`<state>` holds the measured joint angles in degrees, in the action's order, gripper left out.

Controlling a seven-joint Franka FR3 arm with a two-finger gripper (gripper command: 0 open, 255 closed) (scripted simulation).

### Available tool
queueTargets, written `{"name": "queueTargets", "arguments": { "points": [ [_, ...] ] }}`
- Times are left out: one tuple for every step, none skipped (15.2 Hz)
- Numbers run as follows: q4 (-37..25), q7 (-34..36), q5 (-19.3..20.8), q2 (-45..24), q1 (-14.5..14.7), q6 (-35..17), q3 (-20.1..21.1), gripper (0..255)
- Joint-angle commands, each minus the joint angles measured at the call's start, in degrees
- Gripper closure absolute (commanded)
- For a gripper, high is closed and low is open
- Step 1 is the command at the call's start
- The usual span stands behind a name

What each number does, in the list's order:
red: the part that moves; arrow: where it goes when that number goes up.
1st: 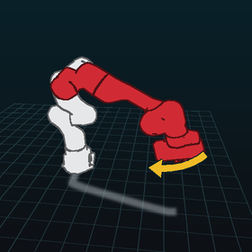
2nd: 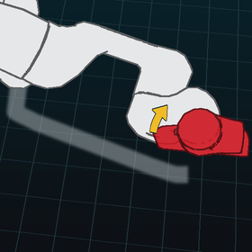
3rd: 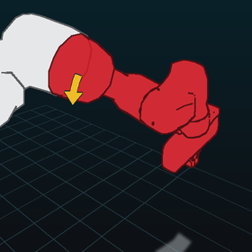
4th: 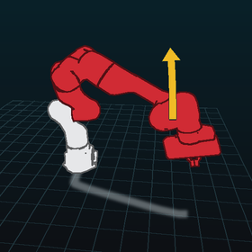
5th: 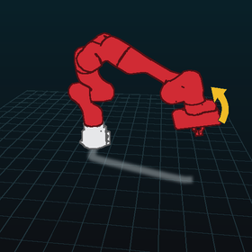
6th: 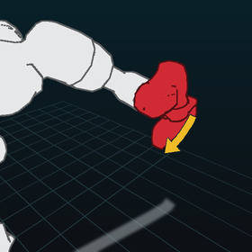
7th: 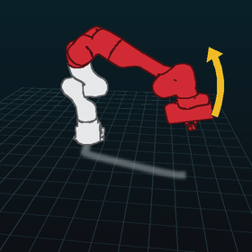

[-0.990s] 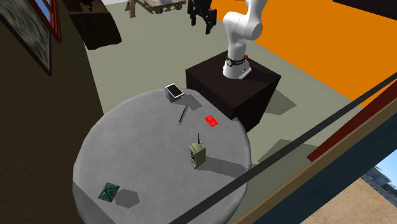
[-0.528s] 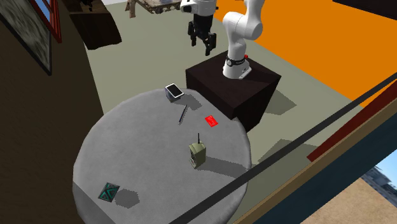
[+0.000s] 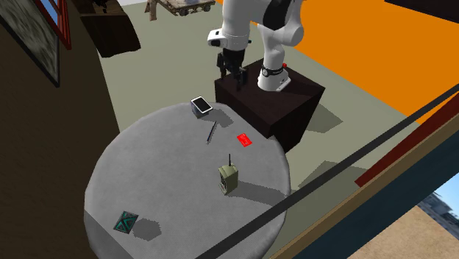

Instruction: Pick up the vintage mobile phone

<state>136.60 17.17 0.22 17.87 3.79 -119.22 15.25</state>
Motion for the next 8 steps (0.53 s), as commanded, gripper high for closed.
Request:
{"name": "queueTargets", "arguments": {
  "points": [
    [-1.67, 2.81, 0.85, -4.74, -0.04, -3.19, 1.49, 0],
    [-2.45, 4.11, 1.4, -6.83, -0.05, -4.53, 2.09, 0],
    [-3.31, 5.44, 2.04, -8.97, -0.03, -5.8, 2.65, 0],
    [-4.25, 6.82, 2.78, -11.13, 0.01, -7.01, 3.15, 0],
    [-5.27, 8.22, 3.61, -13.33, 0.08, -8.14, 3.6, 0],
    [-6.38, 9.65, 4.52, -15.55, 0.2, -9.2, 3.99, 0],
    [-7.57, 11.09, 5.51, -17.8, 0.35, -10.18, 4.31, 0],
    [-8.84, 12.55, 6.56, -20.06, 0.58, -11.07, 4.55, 0]
  ]
}}
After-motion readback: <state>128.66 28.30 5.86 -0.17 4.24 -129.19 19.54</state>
